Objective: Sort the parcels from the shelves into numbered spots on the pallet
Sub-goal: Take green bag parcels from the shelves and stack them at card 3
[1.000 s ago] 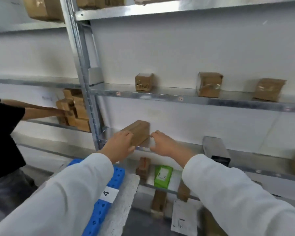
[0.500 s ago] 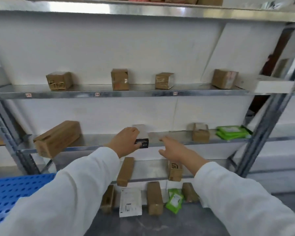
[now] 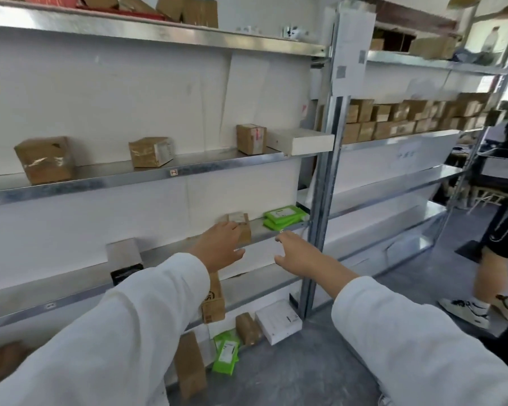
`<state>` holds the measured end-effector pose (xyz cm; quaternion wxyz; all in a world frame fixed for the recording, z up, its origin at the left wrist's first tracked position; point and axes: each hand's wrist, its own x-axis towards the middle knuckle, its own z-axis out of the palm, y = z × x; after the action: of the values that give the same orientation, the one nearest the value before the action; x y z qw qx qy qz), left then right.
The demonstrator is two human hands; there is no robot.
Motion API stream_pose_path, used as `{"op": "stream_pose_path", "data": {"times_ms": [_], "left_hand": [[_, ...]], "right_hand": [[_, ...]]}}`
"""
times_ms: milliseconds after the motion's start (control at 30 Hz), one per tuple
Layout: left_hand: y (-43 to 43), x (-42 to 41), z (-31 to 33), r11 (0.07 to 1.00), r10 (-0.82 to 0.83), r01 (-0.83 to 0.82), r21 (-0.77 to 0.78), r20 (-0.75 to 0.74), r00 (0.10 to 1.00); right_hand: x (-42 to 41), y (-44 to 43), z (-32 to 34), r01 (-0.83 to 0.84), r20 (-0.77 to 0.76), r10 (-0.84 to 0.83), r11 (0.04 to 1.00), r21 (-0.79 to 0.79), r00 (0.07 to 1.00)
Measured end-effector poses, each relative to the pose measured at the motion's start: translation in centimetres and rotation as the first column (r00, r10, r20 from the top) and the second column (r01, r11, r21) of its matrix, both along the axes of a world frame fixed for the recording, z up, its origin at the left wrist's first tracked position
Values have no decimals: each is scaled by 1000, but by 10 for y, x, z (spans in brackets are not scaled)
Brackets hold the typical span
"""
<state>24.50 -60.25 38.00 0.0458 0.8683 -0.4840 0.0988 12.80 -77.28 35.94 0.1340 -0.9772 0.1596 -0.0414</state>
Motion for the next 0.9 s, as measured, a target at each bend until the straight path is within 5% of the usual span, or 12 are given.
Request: {"op": "stream_pose_path", "data": {"times_ms": [633,900], "left_hand": [[-194,161,-30,978,-205,206,-30,16,979],[-235,244,-63,977,-211,211,-8,-107,972]], "right_hand": [[128,-159,-29,233,-23,-233,972,28,972],[203,-211,-54,285,-76,-280,957,53,957]]}}
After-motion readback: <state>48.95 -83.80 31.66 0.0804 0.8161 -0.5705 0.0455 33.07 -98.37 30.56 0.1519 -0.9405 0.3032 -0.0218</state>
